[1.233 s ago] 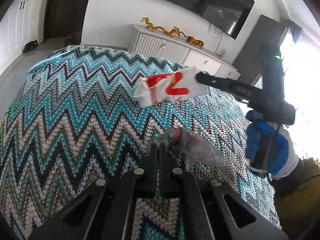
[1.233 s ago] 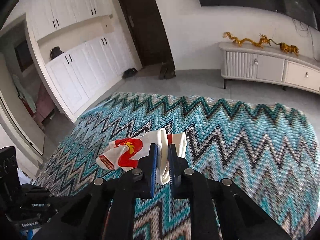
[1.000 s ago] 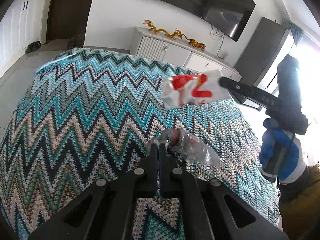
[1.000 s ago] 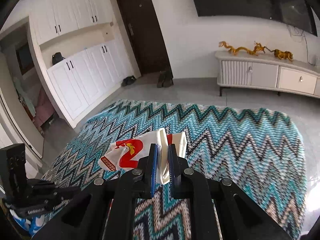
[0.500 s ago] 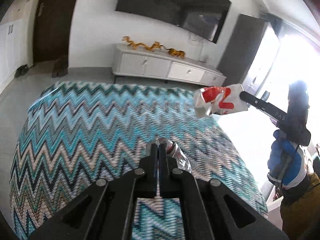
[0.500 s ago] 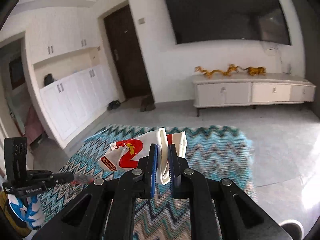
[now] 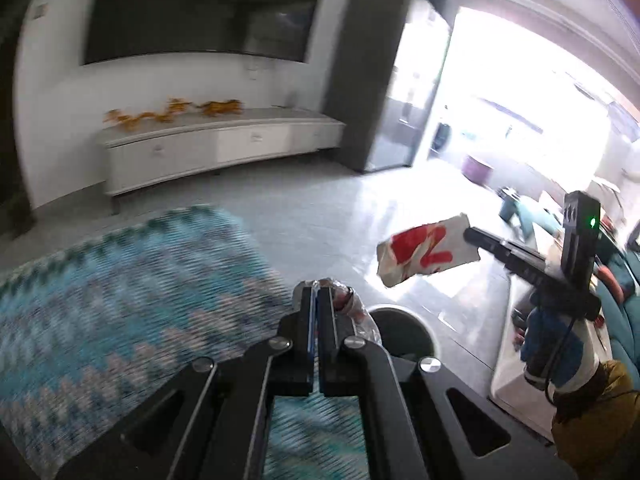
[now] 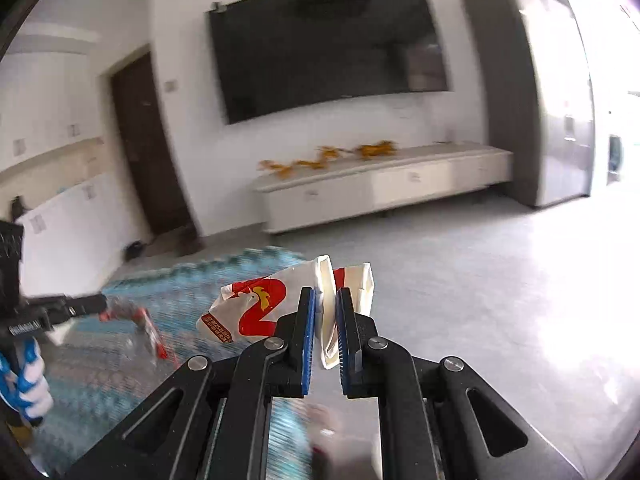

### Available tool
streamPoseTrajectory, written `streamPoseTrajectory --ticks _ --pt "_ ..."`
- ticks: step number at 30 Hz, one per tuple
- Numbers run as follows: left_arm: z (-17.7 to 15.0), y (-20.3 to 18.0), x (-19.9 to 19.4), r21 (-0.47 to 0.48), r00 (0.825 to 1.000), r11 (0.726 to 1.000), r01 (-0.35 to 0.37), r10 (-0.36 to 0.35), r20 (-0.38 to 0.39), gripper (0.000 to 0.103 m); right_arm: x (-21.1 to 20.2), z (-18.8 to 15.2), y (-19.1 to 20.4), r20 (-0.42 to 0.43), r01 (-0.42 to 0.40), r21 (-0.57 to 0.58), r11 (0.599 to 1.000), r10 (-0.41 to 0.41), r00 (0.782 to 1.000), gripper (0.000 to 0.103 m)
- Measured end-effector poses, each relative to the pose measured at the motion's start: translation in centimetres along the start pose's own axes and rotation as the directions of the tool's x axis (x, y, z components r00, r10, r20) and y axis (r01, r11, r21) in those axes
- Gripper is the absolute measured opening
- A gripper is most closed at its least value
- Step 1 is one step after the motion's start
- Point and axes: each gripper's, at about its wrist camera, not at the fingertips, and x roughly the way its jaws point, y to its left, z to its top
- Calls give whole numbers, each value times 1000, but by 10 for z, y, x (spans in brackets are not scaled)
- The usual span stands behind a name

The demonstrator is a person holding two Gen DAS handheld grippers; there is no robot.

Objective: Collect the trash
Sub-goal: 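Carry both items over the white bin and open both tools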

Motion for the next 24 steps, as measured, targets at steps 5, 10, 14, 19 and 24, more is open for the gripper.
streamPoseTrajectory --ticks 5,10,14,19,24 --pt "12 -62 75 57 994 995 84 -80 -79 0 -6 -27 -59 -63 182 -3 983 -182 981 10" --pt "12 -107 155 84 977 989 121 -103 -188 0 18 -60 -103 -163 269 12 963 -263 951 10" --pt "0 -128 211 78 959 991 107 -82 -272 0 46 -84 -131 -236 303 24 953 -289 928 11" --pt "-18 -136 274 62 926 995 84 -55 -373 3 76 -113 -156 -313 313 55 948 -282 907 13" --pt "-30 -137 302 13 897 996 92 -78 -436 3 94 -132 -162 -342 307 62 950 -269 900 14"
